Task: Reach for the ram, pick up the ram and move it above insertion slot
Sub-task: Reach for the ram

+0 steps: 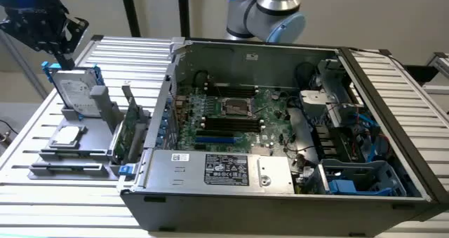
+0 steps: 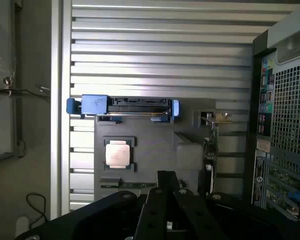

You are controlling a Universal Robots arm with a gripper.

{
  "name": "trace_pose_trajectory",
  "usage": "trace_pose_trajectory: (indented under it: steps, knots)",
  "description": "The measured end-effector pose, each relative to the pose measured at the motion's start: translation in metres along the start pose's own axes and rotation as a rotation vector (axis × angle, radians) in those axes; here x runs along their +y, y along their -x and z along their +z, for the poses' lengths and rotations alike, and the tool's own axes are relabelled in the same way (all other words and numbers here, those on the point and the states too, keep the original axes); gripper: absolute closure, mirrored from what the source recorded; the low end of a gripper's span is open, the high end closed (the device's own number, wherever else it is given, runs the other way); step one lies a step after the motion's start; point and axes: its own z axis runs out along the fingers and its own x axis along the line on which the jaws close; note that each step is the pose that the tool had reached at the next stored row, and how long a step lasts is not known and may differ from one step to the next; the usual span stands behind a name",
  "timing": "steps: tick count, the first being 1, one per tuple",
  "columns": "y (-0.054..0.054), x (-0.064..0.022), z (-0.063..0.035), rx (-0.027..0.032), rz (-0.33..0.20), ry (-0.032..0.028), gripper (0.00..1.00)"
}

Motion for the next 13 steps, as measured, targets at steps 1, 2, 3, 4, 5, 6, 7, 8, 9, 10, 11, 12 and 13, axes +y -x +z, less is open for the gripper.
trace_pose_trajectory:
  steps: [1,2,3,4,5,6,7,8,9,10,11,12,13]
  knots:
    - [0.0,0.0,0.0,0.0,0.0,0.0,0.89]
    - [0.0,0.0,0.0,0.0,0.0,0.0001,0.89]
    - [0.0001,0.0,0.0,0.0,0.0,0.0001,0.89]
    - [0.0001,0.0,0.0,0.0,0.0,0.0001,0.89]
    - [0.0001,0.0,0.0,0.0,0.0,0.0001,0.89]
    - [0.0,0.0,0.0,0.0,0.0,0.0002,0.89]
    - [0.0,0.0,0.0,0.0,0.0,0.0002,0.89]
    - [0.0,0.0,0.0,0.0,0.0,0.0002,0.89]
    - [0.0,0.0,0.0,0.0,0.0,0.0002,0.89]
    - [0.0,0.0,0.0,0.0,0.0,0.0002,0.89]
    - [0.0,0.0,0.0,0.0,0.0,0.0002,0.89]
    - [-0.0001,0.0,0.0,0.0,0.0,0.0003,0.89]
    - [-0.0001,-0.0006,-0.0001,0.0001,0.0,0.0002,0.89]
